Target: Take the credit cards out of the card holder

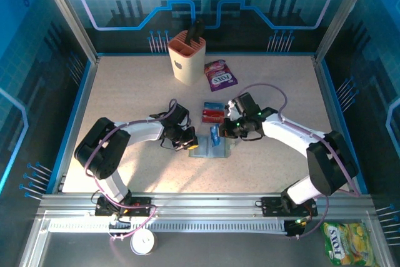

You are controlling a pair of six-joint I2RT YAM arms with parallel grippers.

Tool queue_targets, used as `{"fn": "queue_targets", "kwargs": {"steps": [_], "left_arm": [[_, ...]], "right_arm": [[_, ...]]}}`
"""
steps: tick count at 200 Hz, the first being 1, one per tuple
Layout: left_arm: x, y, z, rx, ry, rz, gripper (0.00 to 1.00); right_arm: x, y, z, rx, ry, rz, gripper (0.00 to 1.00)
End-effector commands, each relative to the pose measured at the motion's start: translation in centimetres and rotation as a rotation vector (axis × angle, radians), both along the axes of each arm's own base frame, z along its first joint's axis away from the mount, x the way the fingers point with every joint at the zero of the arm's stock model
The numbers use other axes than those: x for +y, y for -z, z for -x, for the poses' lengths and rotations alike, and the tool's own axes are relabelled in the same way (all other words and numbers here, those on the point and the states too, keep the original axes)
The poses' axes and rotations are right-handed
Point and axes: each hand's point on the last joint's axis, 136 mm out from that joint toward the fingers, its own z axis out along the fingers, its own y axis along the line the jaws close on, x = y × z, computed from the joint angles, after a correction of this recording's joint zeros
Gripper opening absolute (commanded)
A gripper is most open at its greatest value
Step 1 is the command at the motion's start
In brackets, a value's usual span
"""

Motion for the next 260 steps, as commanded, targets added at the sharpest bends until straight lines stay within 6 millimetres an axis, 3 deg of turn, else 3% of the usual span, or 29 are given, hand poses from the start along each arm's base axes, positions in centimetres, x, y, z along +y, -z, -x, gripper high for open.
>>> {"fn": "queue_targets", "kwargs": {"steps": [1, 72, 143, 216, 260], "left_arm": [[0.6, -0.4, 0.7, -0.007, 0.005, -0.024, 0.02], [0.1, -0.9, 0.3, -0.008, 0.006, -0.003, 0.03], [0.1, -2.8, -0.3, -0.044, 0.006, -0.005, 0.08], [0.9, -3.3, 0.1, -0.064, -0.028, -0.011, 0.11], [1.1, -3.7, 0.0, -0.068, -0.045, -0.017, 0.11]], "right_arm": [[-1.8, -0.7, 0.1, -0.045, -0.132, 0.137, 0.01], [-3.2, -2.6, -4.0, -0.308, -0.487, 0.408, 0.02], [-2.2, -3.7, -6.7, -0.436, -0.898, 0.532, 0.0], [-1.1, -4.3, -12.0, -0.429, -0.988, 0.515, 0.0], [-0.7, -3.0, -14.1, -0.415, -1.043, 0.51, 0.0]]}}
